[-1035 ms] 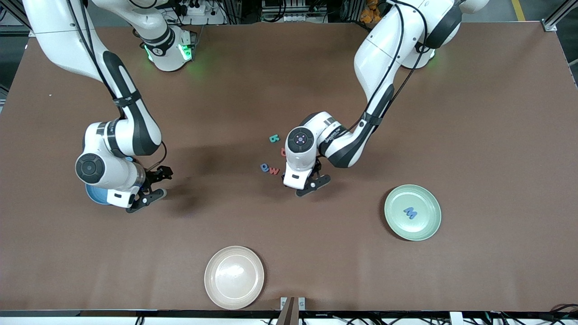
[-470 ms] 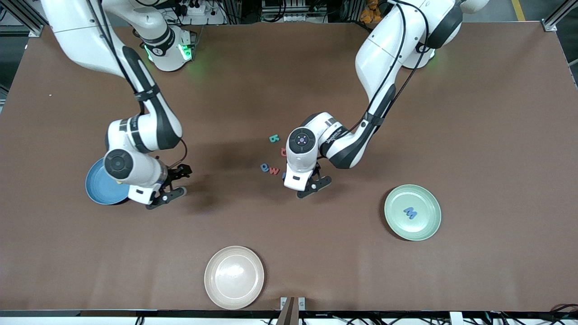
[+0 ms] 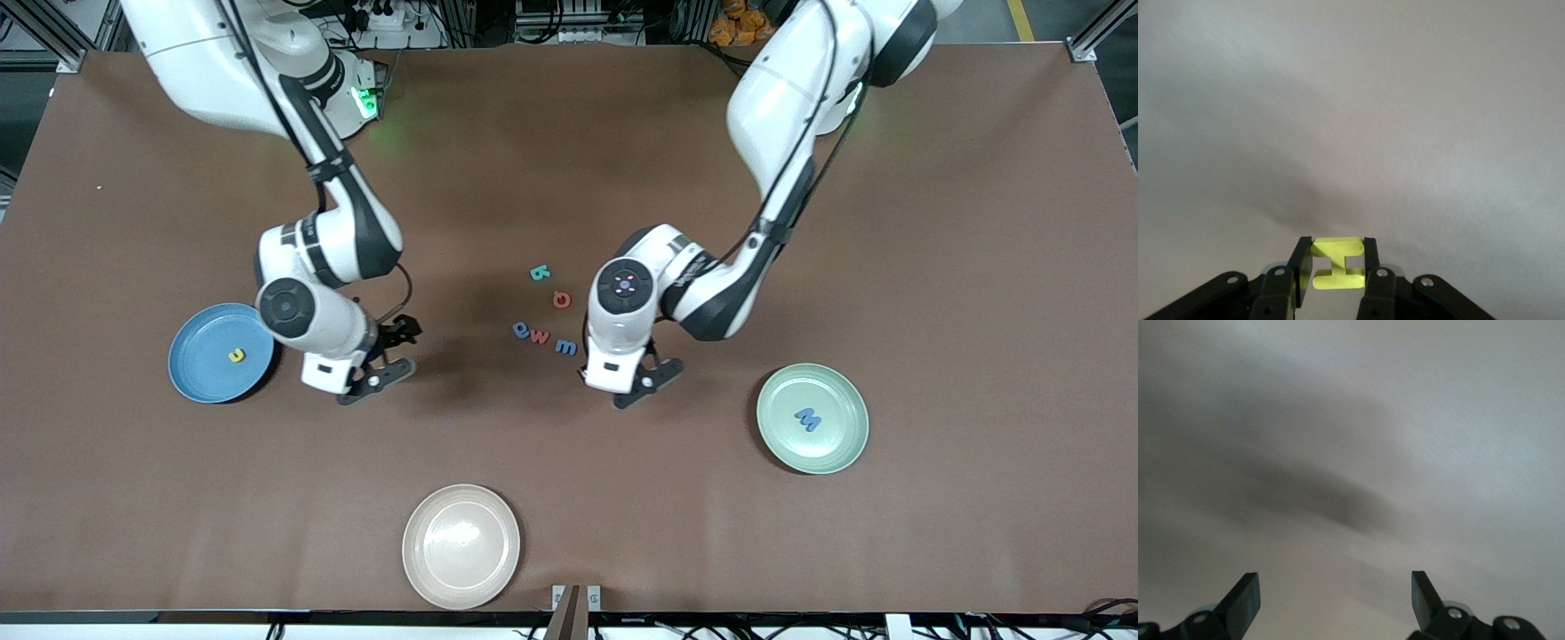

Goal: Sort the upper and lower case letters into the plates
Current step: 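Drop the H on the green plate while the right gripper grasps the E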

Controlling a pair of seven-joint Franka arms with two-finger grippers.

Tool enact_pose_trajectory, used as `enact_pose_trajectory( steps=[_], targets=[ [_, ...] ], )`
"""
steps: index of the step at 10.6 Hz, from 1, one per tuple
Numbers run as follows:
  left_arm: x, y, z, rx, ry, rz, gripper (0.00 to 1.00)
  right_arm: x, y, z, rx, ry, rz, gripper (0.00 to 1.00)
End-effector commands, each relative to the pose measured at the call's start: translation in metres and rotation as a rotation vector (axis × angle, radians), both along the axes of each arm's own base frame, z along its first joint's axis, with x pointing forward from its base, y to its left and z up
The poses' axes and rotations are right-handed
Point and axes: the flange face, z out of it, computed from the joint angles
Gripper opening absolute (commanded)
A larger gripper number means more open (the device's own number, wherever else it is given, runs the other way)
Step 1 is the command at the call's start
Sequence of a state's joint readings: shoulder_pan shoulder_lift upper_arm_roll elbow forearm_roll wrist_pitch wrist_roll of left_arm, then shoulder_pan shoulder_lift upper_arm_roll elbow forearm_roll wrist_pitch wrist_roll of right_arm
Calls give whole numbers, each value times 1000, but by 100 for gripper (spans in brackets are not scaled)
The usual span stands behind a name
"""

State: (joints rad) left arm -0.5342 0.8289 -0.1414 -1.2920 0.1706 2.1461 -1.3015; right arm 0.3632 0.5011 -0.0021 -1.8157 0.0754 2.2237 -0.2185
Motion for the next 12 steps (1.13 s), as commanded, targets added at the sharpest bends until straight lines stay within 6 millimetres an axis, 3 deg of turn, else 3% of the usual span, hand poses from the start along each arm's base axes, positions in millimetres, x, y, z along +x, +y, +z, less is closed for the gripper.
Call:
enact_pose_trajectory(
  steps=[1, 2, 4, 6, 8, 10, 12],
  targets=[
    [10, 45, 56, 4, 8, 4, 0, -7, 68, 15, 30, -34, 73, 100],
    [16, 74, 76, -5, 6, -13, 0, -8, 88, 13, 34, -43, 111, 100],
    [22, 131, 104, -10, 8, -70, 0, -13, 155, 3, 50, -70, 194, 100],
    [25, 187, 113, 11, 24, -129, 0, -13, 209, -13, 63, -104, 277, 100],
    [33, 235, 113, 29, 51, -173, 0, 1, 236, -38, 100, -137, 432, 100],
    [38, 265, 110, 38, 82, -197, 0, -19, 265, -69, 127, -135, 519, 100],
    [42, 297, 102, 39, 106, -224, 0, -30, 273, -86, 123, -127, 606, 100]
  ],
)
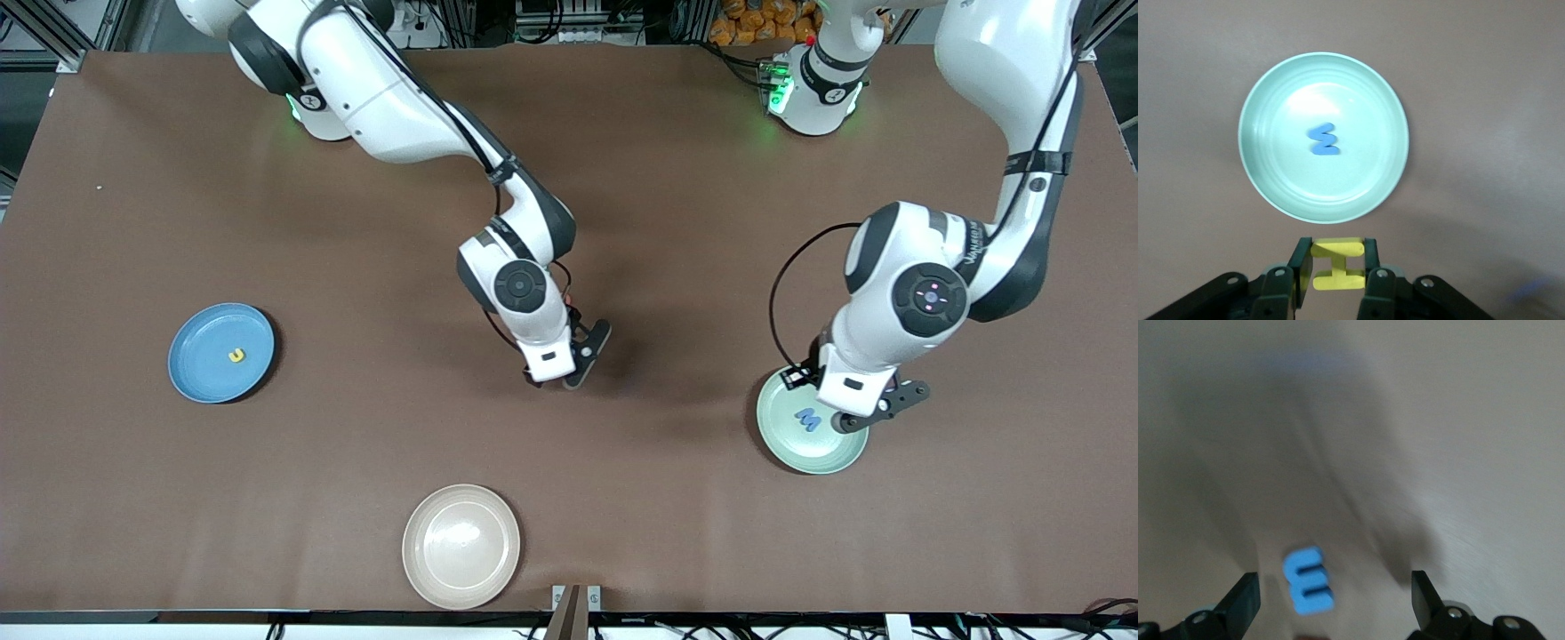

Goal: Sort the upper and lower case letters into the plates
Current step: 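Drop the H on the green plate while the right gripper grasps the E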

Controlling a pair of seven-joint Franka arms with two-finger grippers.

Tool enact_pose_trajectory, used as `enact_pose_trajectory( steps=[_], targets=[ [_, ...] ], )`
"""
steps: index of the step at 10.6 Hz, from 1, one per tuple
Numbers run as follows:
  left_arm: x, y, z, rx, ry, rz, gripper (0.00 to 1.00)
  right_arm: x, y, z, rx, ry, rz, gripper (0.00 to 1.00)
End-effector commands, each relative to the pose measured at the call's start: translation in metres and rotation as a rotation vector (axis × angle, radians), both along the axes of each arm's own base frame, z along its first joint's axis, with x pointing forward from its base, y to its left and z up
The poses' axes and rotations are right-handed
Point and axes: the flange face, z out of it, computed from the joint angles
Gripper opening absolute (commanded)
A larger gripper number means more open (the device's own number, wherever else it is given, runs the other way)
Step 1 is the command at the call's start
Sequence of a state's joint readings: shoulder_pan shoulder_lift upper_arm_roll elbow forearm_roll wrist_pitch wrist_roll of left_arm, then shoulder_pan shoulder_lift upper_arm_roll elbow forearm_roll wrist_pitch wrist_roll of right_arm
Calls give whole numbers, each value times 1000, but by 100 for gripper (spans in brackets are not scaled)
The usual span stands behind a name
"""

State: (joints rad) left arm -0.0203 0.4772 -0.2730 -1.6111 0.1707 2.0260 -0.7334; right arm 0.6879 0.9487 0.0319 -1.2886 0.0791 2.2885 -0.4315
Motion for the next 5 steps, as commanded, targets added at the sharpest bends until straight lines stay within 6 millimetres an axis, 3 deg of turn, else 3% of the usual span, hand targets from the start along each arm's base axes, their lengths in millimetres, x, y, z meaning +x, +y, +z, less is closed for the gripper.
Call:
enact_pose_trajectory(
  steps=[1, 5],
  targets=[
    [-6, 22, -2, 9, 24, -41, 0, -3, 13, -9, 8, 0, 75, 100],
    [1, 51, -12, 7, 40, -52, 0, -2, 10, -3, -43, -38, 159, 100]
  ],
)
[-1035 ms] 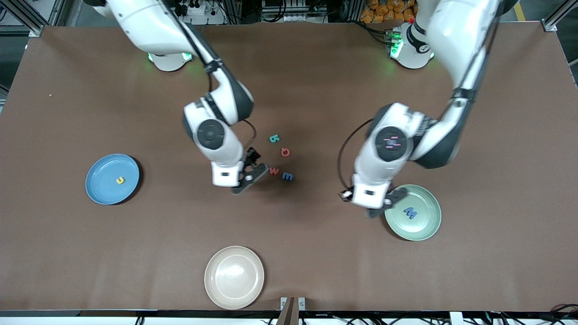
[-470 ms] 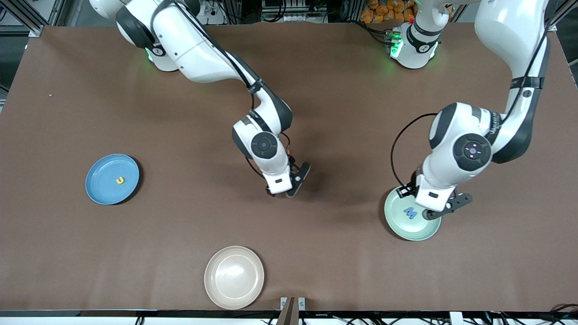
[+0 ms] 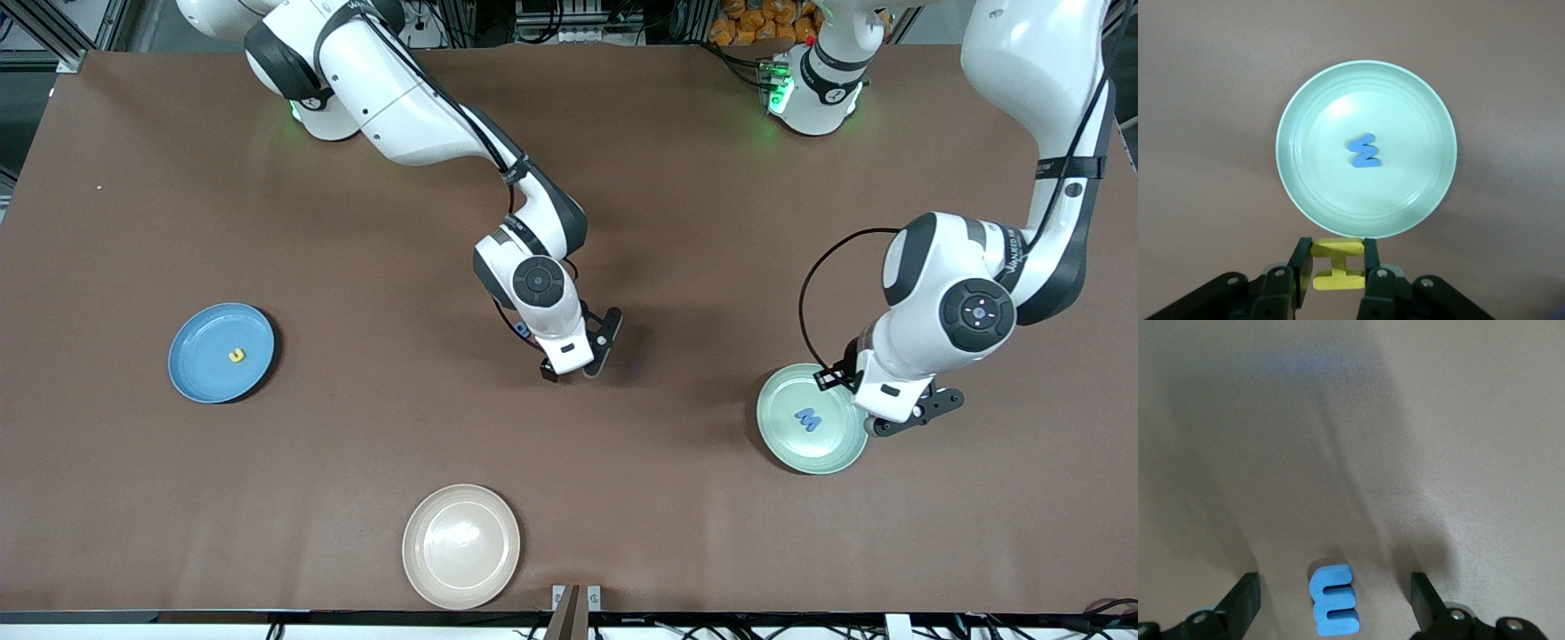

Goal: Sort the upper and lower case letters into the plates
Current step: 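Lift the blue E with the right gripper toward the blue plate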

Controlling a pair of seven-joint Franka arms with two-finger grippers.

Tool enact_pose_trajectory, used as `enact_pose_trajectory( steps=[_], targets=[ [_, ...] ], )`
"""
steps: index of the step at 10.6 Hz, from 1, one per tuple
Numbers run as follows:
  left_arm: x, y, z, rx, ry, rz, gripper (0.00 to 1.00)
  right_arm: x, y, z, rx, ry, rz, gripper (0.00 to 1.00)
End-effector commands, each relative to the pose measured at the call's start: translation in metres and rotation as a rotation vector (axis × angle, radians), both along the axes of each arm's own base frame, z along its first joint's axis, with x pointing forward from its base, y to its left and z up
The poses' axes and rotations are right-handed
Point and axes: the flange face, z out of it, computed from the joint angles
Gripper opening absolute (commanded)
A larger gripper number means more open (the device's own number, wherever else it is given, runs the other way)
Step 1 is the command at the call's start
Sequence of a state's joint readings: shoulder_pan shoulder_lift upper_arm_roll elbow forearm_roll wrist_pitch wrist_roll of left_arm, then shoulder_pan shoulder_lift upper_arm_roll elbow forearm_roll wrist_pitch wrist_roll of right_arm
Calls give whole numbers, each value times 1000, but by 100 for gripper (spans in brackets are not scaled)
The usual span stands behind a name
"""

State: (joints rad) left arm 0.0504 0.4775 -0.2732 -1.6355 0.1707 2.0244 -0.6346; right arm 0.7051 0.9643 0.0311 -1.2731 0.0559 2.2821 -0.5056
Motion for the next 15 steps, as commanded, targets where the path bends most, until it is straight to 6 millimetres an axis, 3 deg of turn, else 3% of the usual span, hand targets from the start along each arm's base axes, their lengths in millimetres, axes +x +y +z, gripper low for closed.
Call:
enact_pose_trajectory(
  steps=[1, 7, 8, 9, 10, 11, 12, 13, 14, 15],
  targets=[
    [-3, 5, -4, 5, 13, -21, 0, 9, -3, 6, -43, -46, 73, 100],
    [10, 12, -51, -7, 5, -13, 0, 1, 2, 4, -63, -43, 93, 100],
    [13, 14, -52, -7, 2, -9, 0, -3, 7, 4, -62, -42, 101, 77],
    [14, 13, -56, -8, 5, -10, 0, -6, 10, 4, -60, -40, 98, 14],
    [17, 12, -59, -13, 0, -9, 5, -6, 10, 4, -58, -39, 99, 0],
    [18, 11, -64, -15, 3, -1, 13, -4, 8, 4, -59, -40, 100, 0],
    [21, 11, -67, -18, 2, 1, 51, -3, 7, 4, -62, -42, 104, 0],
    [22, 12, -65, -20, -1, 4, 81, 0, 4, 6, -61, -44, 100, 0],
    [23, 11, -60, -18, -11, 3, 100, 2, 2, 11, -62, -44, 101, 0],
    [23, 8, -55, -19, -17, 2, 100, 4, -1, 17, -71, -36, 99, 0]
  ],
)
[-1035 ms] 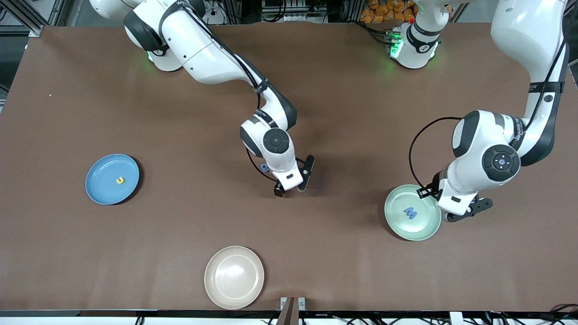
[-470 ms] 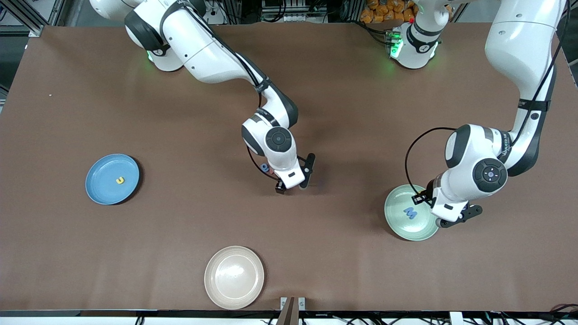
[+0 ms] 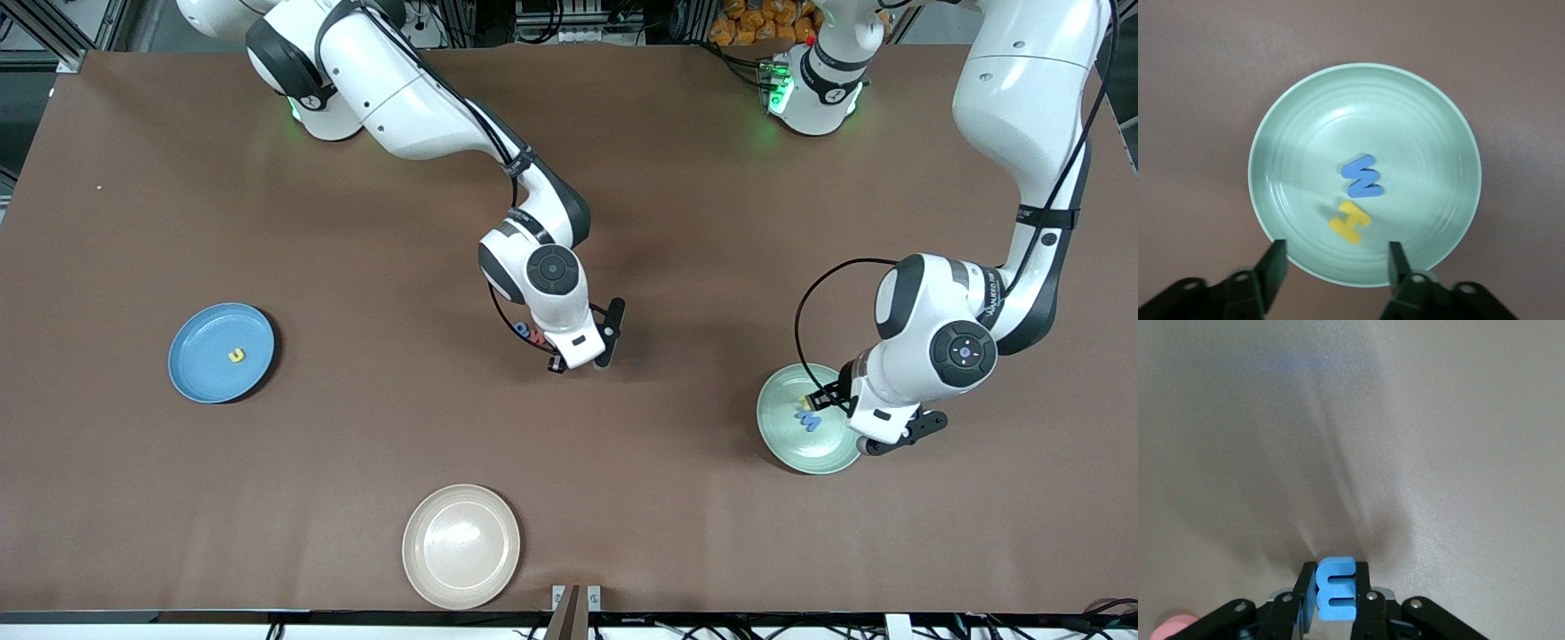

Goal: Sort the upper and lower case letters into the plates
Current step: 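Lift the blue E with the right gripper toward the blue plate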

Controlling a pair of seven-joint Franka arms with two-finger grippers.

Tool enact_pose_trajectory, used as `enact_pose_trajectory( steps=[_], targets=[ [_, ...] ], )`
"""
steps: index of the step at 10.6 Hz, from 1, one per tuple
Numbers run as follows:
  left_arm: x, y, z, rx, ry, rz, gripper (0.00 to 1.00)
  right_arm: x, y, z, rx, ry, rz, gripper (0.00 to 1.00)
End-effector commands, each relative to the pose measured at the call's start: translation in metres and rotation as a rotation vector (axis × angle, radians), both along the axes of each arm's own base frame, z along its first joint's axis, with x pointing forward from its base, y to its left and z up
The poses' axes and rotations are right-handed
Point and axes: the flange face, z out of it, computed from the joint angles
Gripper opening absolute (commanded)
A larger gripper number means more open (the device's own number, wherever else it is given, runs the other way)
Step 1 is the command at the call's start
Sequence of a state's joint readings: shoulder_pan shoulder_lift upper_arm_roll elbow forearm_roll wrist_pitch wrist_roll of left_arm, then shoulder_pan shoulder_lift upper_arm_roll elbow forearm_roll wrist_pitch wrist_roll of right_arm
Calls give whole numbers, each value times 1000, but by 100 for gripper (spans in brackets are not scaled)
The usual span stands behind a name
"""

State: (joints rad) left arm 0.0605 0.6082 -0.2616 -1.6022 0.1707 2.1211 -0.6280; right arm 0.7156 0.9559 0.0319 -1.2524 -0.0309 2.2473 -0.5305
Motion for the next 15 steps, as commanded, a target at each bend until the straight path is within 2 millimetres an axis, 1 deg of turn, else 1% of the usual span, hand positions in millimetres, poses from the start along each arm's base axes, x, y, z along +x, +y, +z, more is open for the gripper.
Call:
enact_pose_trajectory(
  steps=[1, 2, 3, 4, 5, 6, 7, 8, 9, 10, 11, 12, 13, 14, 15],
  targets=[
    [4, -5, 14, 15, -28, -15, 100, 15, -17, 16, -20, 9, -8, 0],
    [4, -7, 19, 13, -32, -15, 100, 28, -31, 30, -19, 1, -31, 0],
    [2, -12, 26, 6, -33, -17, 100, 46, -53, 43, -25, -8, -63, 0],
    [0, -15, 37, 7, -39, -11, 100, 63, -81, 56, -54, -6, -102, 0],
    [-5, -32, 41, 14, -29, -5, 100, 85, -117, 74, -82, -18, -158, 0],
    [-11, -54, 46, 19, -25, 8, 100, 102, -151, 89, -110, -18, -209, 0],
    [-18, -79, 47, 24, -25, 34, 100, 116, -188, 100, -143, -2, -269, 0],
    [-26, -105, 47, 27, -26, 60, 100, 123, -219, 109, -178, 26, -316, 0],
    [-35, -132, 47, 30, -28, 81, 100, 133, -254, 120, -211, 28, -372, 0],
    [-46, -158, 44, 33, -26, 96, 100, 138, -286, 122, -247, 39, -417, 0],
    [-58, -184, 43, 37, -26, 121, 100, 139, -314, 123, -265, 46, -455, 0],
    [-72, -212, 38, 40, -21, 125, 100, 136, -343, 121, -273, 52, -491, 0],
    [-85, -237, 31, 41, -16, 140, 100, 133, -376, 122, -253, 40, -520, 0],
    [-100, -264, 25, 44, -17, 145, 100, 124, -403, 117, -239, 37, -547, 0],
    [-115, -286, 14, 48, -6, 167, 100, 114, -424, 111, -225, 36, -549, 0]
  ],
)
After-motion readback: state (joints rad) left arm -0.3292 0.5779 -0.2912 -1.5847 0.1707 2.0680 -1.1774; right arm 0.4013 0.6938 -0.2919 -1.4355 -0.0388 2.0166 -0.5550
